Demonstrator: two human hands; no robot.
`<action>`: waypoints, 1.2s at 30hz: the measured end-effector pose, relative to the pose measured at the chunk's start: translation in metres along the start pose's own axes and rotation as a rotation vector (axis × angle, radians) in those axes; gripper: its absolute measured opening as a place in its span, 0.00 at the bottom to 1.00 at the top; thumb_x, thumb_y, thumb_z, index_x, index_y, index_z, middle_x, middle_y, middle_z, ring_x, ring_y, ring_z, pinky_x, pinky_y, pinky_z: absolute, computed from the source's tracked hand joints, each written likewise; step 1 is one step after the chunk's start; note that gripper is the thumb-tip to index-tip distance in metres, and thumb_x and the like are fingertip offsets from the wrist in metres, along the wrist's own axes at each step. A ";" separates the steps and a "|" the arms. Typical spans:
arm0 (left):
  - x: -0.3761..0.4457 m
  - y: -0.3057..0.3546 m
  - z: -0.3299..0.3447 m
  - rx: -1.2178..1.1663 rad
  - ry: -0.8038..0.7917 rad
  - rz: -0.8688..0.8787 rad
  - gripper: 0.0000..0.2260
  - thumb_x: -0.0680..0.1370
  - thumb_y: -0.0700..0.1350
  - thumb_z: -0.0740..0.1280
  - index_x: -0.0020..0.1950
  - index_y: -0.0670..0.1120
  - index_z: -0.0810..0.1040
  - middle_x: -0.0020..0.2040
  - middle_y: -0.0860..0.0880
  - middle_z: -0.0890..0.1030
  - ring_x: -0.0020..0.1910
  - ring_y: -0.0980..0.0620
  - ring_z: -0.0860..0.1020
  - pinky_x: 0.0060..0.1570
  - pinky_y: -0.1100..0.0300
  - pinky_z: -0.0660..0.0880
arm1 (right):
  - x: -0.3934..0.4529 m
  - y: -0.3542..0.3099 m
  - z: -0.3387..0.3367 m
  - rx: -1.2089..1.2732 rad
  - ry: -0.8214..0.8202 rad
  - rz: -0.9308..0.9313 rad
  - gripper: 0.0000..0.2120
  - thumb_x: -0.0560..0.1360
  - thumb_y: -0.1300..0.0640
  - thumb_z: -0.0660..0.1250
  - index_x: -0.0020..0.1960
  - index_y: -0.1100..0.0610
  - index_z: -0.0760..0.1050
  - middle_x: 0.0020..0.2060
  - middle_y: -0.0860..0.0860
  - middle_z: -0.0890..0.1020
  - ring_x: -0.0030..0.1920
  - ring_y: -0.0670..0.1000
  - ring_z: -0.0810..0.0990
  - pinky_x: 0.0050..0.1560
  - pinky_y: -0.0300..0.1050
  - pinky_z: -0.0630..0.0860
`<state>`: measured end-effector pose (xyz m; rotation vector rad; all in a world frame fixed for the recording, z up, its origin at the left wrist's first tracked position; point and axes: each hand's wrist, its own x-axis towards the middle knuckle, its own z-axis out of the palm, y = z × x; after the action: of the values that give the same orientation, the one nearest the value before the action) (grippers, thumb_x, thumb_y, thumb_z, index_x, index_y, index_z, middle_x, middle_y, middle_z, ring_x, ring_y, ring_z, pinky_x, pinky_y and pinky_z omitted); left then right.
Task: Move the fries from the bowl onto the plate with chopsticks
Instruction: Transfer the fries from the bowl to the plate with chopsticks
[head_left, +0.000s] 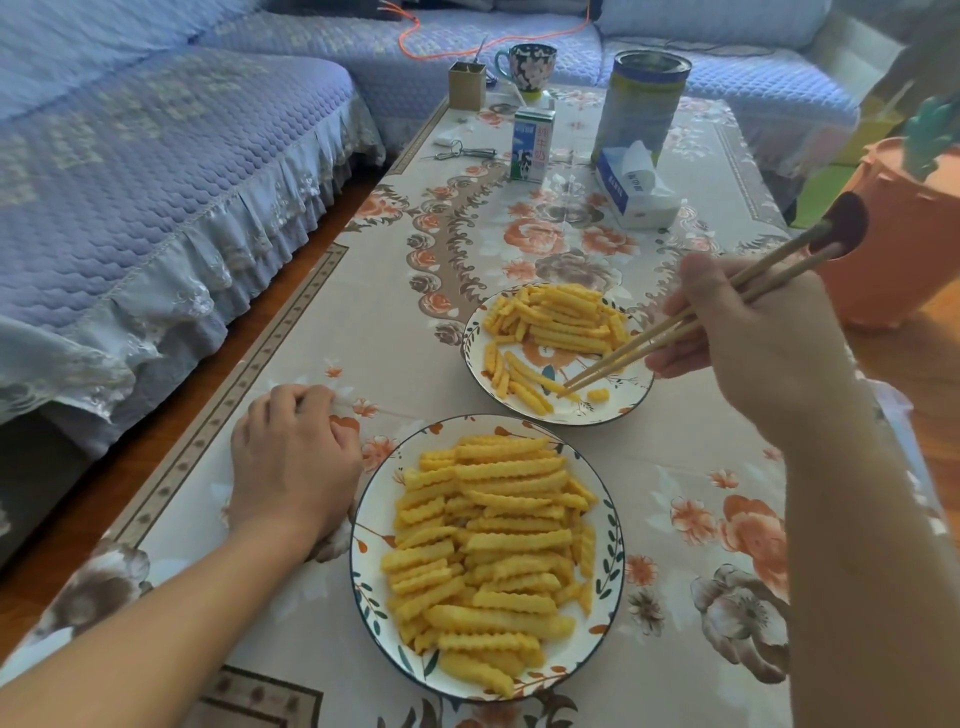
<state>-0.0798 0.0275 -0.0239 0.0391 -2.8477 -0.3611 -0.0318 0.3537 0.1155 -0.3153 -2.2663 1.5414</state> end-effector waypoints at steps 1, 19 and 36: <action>0.000 0.000 0.000 -0.002 -0.005 -0.003 0.17 0.76 0.47 0.58 0.59 0.44 0.79 0.58 0.41 0.77 0.58 0.38 0.73 0.60 0.42 0.71 | -0.001 -0.004 -0.004 0.032 0.008 -0.001 0.20 0.84 0.49 0.62 0.42 0.62 0.79 0.30 0.59 0.84 0.29 0.59 0.85 0.36 0.59 0.85; 0.001 -0.002 0.000 0.022 -0.018 0.012 0.12 0.77 0.44 0.62 0.59 0.44 0.78 0.58 0.41 0.77 0.57 0.40 0.73 0.60 0.43 0.70 | -0.035 -0.042 0.028 0.198 -0.434 -0.043 0.16 0.75 0.48 0.66 0.37 0.60 0.80 0.26 0.56 0.80 0.26 0.59 0.83 0.27 0.51 0.82; 0.000 -0.004 0.003 0.013 -0.009 0.008 0.11 0.76 0.42 0.65 0.57 0.44 0.79 0.57 0.41 0.77 0.57 0.39 0.73 0.58 0.42 0.71 | -0.008 -0.001 0.031 -0.053 -0.008 -0.021 0.16 0.83 0.50 0.65 0.41 0.57 0.80 0.29 0.56 0.84 0.29 0.54 0.86 0.34 0.50 0.85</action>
<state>-0.0813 0.0246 -0.0279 0.0292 -2.8580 -0.3417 -0.0377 0.3240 0.1042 -0.2990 -2.3126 1.4764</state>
